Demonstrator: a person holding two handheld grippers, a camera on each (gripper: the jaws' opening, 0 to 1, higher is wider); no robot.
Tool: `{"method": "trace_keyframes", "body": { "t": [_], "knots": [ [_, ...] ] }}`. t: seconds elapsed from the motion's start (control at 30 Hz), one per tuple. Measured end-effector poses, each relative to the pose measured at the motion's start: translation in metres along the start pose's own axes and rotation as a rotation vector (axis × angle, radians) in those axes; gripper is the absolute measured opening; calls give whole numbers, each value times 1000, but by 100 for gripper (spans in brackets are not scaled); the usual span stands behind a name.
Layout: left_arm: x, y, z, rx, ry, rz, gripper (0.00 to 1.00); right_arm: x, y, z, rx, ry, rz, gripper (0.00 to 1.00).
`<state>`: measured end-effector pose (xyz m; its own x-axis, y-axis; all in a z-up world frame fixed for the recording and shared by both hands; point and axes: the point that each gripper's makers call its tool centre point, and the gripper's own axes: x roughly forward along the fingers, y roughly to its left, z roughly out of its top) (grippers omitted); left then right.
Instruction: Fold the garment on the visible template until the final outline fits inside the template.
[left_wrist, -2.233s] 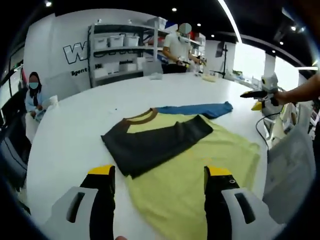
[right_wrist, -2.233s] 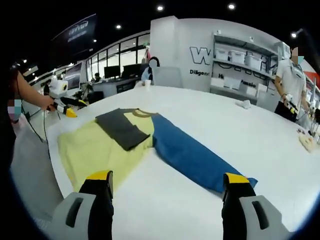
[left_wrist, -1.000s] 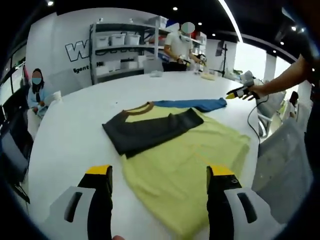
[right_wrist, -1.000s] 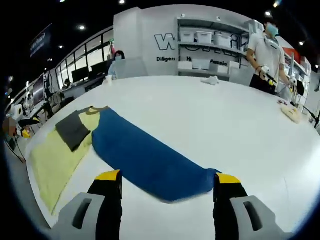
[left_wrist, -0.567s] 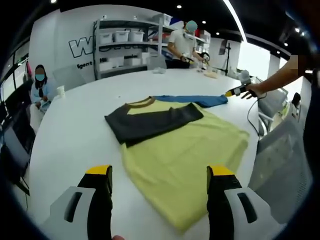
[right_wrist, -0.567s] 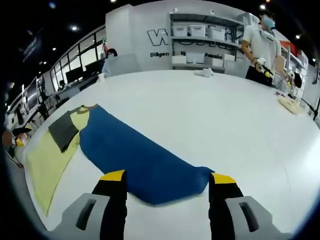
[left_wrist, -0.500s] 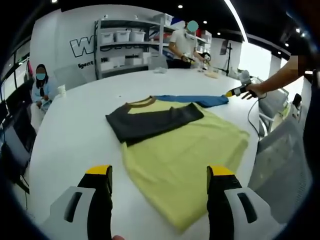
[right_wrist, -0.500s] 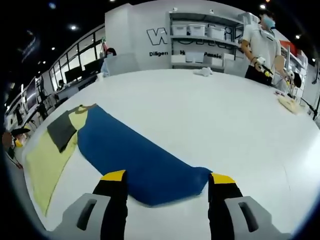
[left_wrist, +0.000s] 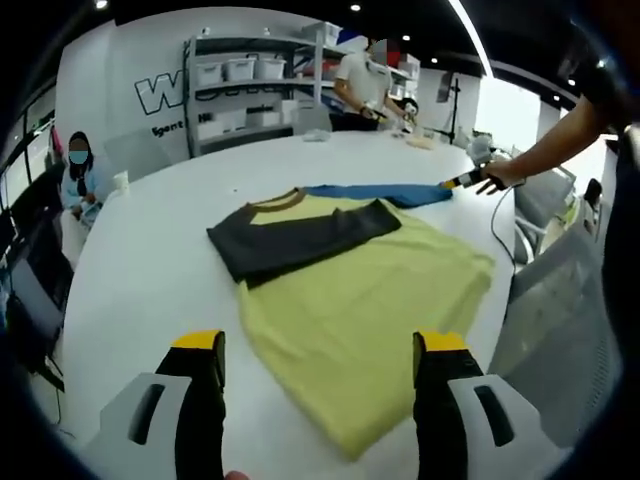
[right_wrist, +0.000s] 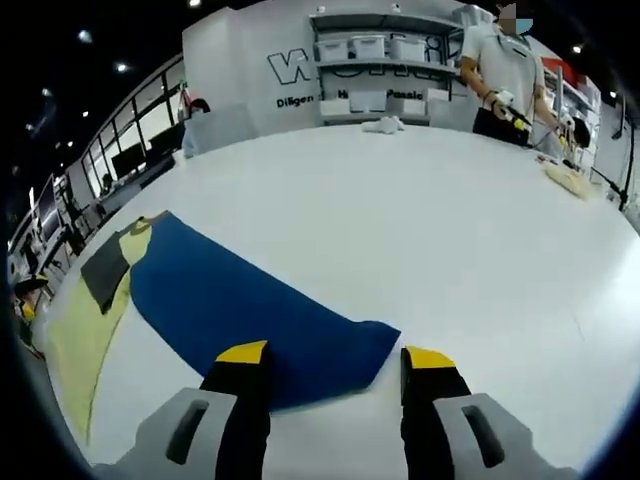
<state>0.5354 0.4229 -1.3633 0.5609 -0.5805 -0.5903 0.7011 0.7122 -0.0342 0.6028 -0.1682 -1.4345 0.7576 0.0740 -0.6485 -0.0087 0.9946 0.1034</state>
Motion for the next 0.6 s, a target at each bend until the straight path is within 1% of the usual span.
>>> {"method": "trace_keyframes", "body": {
  "t": [0.13,0.17,0.2,0.33,0.43,0.53,0.6],
  "knots": [
    [-1,0,1,-4,5,7,74,2,-1,3,18,1,11,35],
    [-1,-1,1,-5,6,7,74,3,0,3,26,4,22,32],
    [-1,-1,1,-3,7,9,74,4,-1,5,25,3,23,27],
    [-2,-1,0,-2,11,11,73,6,0,5,24,15,32,14],
    [-3,0,-1,-6,13,15,73,5,0,7,0,19,30,4],
    [-4,0,-1,-11,11,17,73,6,1,10,19,20,44,1],
    [-5,0,-2,-12,10,16,73,6,0,11,27,16,48,0]
  ]
}}
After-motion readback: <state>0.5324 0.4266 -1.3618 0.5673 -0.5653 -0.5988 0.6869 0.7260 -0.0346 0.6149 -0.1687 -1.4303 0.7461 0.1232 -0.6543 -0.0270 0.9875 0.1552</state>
